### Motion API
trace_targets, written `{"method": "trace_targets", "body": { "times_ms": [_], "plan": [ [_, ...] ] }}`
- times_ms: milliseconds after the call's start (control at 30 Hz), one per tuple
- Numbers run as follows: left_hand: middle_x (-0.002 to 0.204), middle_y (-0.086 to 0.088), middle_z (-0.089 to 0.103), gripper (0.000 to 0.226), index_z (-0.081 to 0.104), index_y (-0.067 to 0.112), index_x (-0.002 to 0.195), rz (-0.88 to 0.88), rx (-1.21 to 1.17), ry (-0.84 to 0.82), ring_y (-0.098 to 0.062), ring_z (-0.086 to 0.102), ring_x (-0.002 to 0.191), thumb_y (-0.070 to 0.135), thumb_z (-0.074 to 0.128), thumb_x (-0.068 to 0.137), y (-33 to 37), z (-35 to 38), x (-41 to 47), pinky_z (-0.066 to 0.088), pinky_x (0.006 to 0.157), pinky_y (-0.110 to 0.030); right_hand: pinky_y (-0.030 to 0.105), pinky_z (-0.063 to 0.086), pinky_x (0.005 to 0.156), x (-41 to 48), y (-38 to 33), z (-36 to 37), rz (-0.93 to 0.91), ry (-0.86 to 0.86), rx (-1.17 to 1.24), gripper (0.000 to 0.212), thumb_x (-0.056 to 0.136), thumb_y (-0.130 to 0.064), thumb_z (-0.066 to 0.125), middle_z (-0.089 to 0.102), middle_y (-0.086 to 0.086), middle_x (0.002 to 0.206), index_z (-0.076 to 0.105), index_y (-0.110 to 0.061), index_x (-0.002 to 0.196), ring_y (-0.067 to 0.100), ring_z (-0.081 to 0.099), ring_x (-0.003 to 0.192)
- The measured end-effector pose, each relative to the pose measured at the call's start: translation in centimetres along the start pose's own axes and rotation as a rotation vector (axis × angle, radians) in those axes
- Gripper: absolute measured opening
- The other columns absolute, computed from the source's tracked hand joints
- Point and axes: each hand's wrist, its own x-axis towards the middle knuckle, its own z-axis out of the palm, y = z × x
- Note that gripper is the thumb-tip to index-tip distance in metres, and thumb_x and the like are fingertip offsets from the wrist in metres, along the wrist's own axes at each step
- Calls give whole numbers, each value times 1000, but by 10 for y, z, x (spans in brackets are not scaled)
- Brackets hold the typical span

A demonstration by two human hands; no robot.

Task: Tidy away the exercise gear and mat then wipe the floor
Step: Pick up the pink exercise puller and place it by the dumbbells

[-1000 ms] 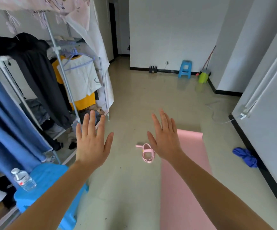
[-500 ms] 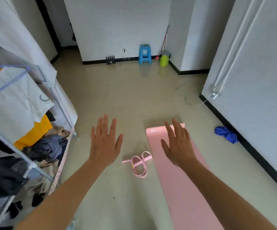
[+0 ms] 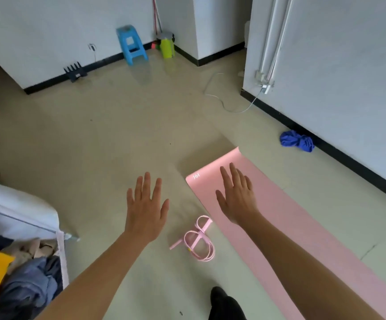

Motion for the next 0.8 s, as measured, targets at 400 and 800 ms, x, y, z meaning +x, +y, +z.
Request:
{"method": "trace_targets", "body": {
  "times_ms": [400, 800],
  "plan": [
    [162, -18, 10, 58, 31, 12, 151, 376, -80, -237, -36, 14, 149, 38, 39, 100, -101, 143, 177, 25, 115, -52, 53, 36, 112, 54, -41, 133, 415, 10, -114, 66, 98, -39, 53, 32, 21, 159, 32, -11, 154, 40, 39, 140],
    [156, -17, 31, 48, 43, 9, 143, 396, -163, -583, -33, 26, 145, 30, 36, 100, -108, 521, 138, 34, 110, -49, 53, 38, 110, -30, 3, 499, 551, -256, -12, 58, 97, -33, 60, 37, 21, 155, 43, -8, 147, 40, 43, 138]
  ]
}}
